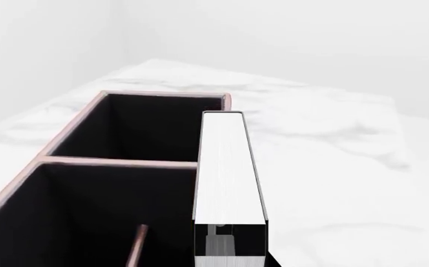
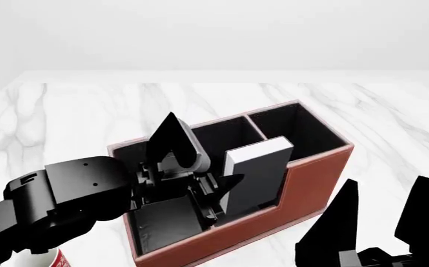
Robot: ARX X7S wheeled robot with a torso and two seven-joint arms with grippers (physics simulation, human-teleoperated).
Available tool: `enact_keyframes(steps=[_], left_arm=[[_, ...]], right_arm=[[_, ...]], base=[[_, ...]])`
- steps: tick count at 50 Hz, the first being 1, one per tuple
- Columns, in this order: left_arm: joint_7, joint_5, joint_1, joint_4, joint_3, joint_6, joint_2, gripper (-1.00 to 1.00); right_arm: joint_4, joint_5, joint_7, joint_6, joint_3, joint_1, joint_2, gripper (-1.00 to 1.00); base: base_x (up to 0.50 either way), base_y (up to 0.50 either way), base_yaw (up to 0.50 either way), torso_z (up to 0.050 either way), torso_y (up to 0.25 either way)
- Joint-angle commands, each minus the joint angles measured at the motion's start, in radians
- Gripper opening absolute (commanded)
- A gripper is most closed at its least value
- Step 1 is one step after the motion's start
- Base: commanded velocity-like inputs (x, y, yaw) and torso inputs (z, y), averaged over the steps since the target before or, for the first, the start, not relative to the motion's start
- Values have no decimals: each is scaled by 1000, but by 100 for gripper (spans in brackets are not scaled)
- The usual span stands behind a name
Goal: Pick up the book and place it in the back compartment of the caddy.
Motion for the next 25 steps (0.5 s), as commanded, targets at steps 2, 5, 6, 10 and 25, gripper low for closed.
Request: enact_keyframes(steps=[2, 5, 6, 10, 25], left_arm=[[19, -8, 0, -14, -65, 8, 25, -100], [22, -3, 6, -19, -63, 12, 29, -100], [22, -3, 6, -19, -63, 12, 29, -100], [24, -8, 5, -31, -68, 15, 34, -100], [42, 19, 26, -68, -62, 37, 56, -100]], right_arm=[[3, -22, -23, -4, 17, -1, -17, 100], [0, -23, -22, -3, 18, -2, -16, 100], [0, -23, -21, -3, 18, -2, -16, 100], [0, -22, -22, -2, 15, -2, -15, 100], [3, -20, -21, -3, 10, -3, -13, 100]], base=[[0, 0, 0, 0, 0], [0, 0, -1, 0, 3], [0, 0, 0, 0, 0], [0, 0, 0, 0, 0], [0, 0, 0, 1, 1]])
